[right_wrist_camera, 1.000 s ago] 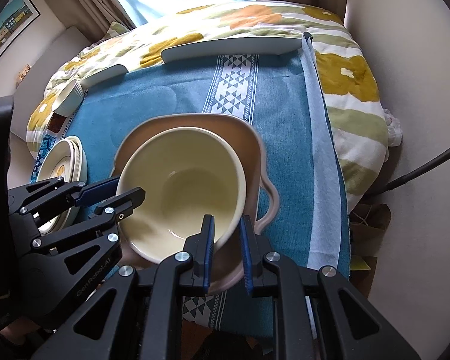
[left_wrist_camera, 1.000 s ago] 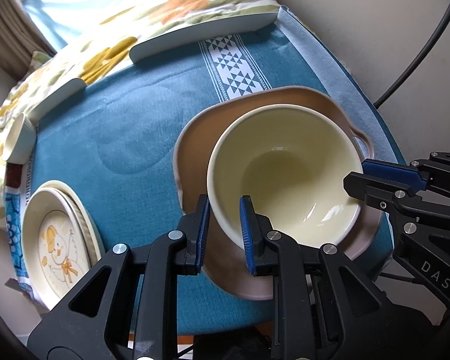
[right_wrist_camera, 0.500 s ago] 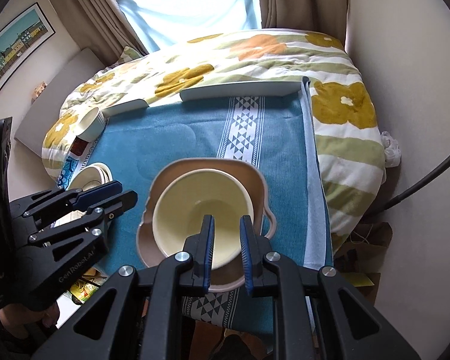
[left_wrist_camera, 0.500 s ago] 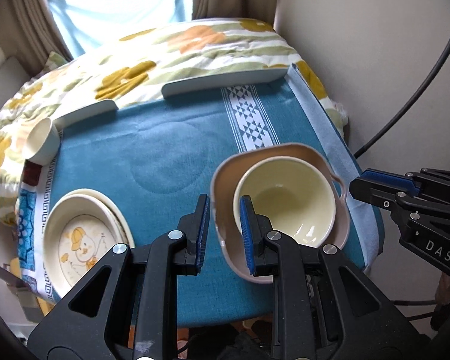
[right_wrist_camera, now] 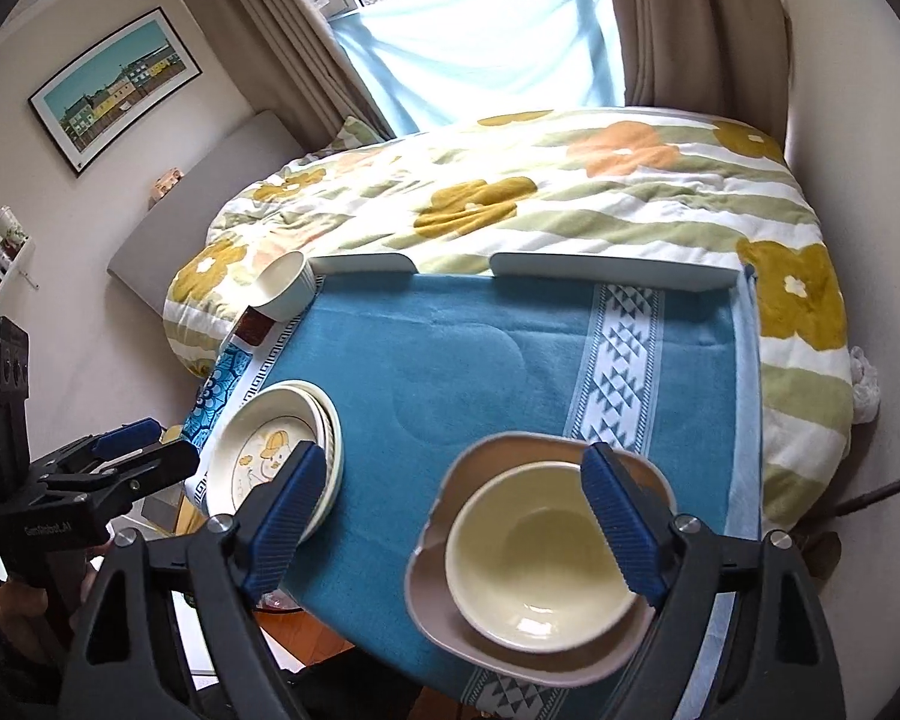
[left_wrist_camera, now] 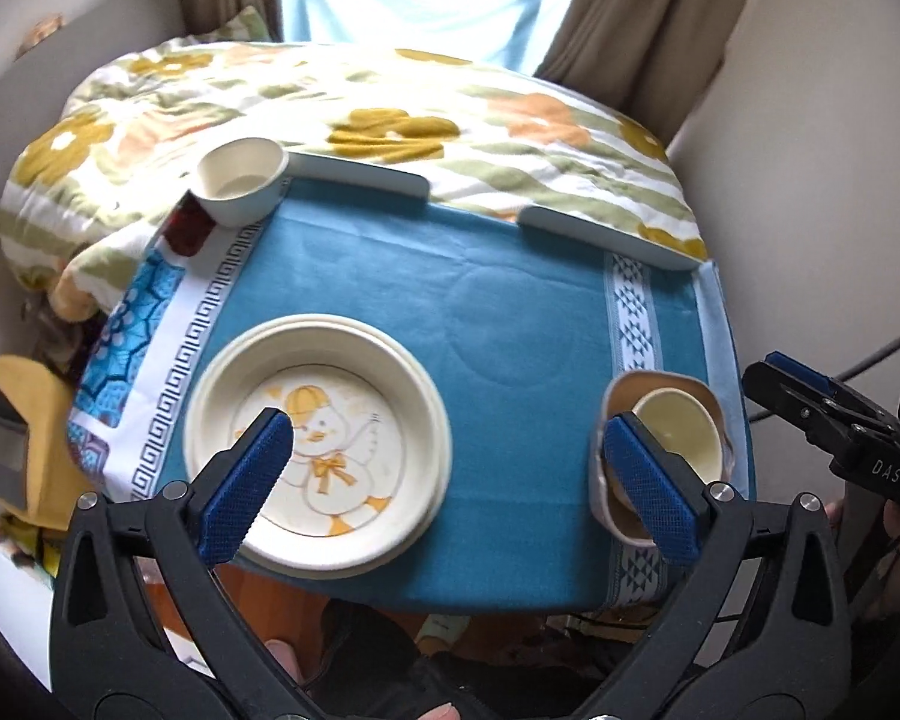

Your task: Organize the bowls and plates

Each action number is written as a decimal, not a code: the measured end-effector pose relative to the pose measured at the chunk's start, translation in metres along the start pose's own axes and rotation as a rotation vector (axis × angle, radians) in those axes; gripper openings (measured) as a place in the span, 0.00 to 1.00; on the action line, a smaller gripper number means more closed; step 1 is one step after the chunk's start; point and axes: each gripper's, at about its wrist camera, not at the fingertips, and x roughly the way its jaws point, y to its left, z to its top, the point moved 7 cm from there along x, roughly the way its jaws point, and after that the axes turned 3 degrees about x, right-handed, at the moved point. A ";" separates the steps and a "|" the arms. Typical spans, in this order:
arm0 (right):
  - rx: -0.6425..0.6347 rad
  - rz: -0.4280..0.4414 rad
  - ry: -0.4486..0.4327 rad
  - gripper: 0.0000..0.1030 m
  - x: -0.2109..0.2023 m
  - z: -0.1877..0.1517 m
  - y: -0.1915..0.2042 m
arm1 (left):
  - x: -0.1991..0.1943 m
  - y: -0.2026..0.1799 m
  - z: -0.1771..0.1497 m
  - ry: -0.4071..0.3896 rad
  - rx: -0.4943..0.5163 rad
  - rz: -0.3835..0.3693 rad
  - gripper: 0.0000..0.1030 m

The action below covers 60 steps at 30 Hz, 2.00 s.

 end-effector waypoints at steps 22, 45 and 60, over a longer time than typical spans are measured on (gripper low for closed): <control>-0.151 0.114 0.173 0.96 0.218 0.170 0.181 | 0.100 0.237 0.144 -0.007 -0.365 -0.042 0.80; -0.030 0.162 0.402 0.18 0.397 0.132 0.189 | 0.244 0.292 0.157 0.153 -0.372 -0.078 0.17; -0.020 0.157 0.322 0.15 0.356 0.134 0.187 | 0.208 0.264 0.170 0.092 -0.270 -0.047 0.16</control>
